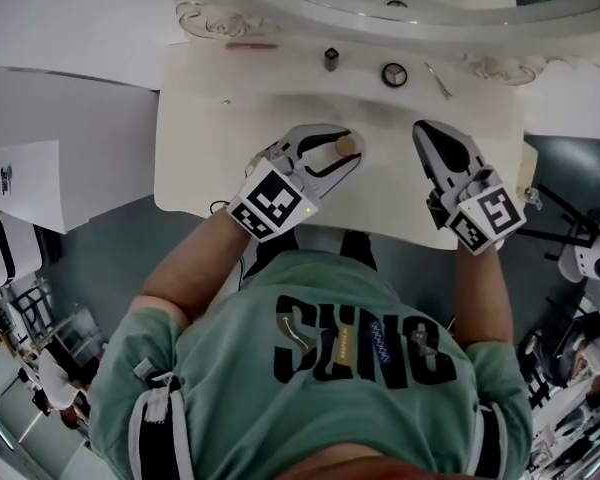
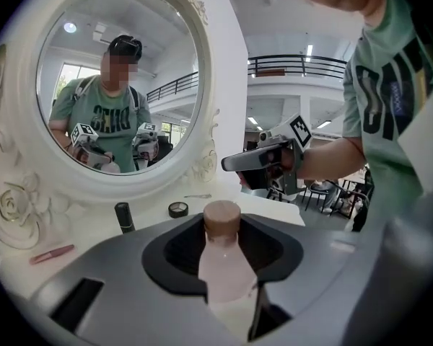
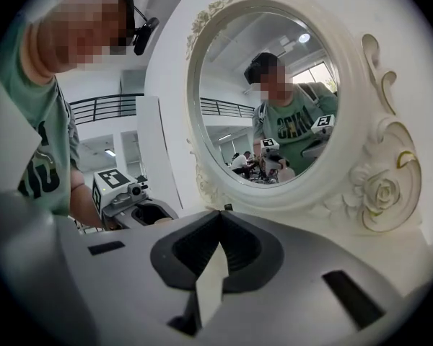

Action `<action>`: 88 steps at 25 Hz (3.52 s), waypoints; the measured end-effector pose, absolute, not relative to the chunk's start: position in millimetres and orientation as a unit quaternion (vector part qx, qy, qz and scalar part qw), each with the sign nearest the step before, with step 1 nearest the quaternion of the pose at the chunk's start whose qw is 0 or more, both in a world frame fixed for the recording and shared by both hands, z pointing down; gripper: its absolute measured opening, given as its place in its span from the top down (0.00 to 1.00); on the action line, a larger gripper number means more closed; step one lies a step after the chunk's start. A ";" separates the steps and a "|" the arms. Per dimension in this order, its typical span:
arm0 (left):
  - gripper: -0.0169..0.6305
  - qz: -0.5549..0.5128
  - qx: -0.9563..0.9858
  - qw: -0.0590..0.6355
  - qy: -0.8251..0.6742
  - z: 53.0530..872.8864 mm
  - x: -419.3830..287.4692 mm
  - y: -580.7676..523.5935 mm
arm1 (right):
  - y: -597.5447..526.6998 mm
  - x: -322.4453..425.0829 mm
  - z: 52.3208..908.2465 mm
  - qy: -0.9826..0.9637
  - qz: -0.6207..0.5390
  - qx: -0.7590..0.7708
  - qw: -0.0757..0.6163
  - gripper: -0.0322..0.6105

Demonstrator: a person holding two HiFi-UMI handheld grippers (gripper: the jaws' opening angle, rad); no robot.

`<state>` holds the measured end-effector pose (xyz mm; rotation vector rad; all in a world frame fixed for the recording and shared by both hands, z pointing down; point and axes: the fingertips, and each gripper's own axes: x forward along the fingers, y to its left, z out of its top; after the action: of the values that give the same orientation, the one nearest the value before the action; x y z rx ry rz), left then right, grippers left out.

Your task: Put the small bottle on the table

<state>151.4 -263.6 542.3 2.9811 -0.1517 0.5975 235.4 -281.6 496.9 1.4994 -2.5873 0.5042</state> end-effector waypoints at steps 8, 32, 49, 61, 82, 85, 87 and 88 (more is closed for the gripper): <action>0.75 0.196 0.977 0.051 -0.064 586.7 153.7 -278.9 | -291.3 226.9 541.1 -0.852 0.162 0.494 0.055 0.96; 0.75 0.202 0.976 0.051 -0.065 639.6 165.2 -292.3 | -290.8 240.6 586.6 -0.844 0.115 0.517 0.085 0.96; 0.75 0.206 0.977 -0.007 -0.051 665.8 170.3 -287.7 | -287.2 242.6 595.0 -0.843 0.125 0.516 0.088 0.96; 0.65 0.190 0.979 0.022 -0.066 654.4 168.2 -283.5 | -282.4 236.2 577.0 -0.846 0.126 0.511 0.089 0.96; 0.64 0.125 0.986 0.001 -0.111 486.0 108.3 -281.9 | -260.9 241.1 458.4 -0.843 0.101 0.521 0.087 0.96; 0.65 0.111 0.986 -0.001 -0.121 460.2 97.6 -283.7 | -258.0 242.8 438.9 -0.844 0.093 0.521 0.091 0.96; 0.67 0.104 0.986 -0.002 -0.129 445.8 90.4 -284.6 | -255.6 243.8 426.6 -0.843 0.091 0.523 0.092 0.96; 0.68 0.100 0.986 0.000 -0.133 439.1 86.6 -285.2 | -254.2 244.0 420.3 -0.843 0.090 0.523 0.090 0.96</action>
<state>86.6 -285.2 439.1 3.0984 -0.4190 0.3143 244.0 -254.2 420.3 1.5557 -2.5046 0.2683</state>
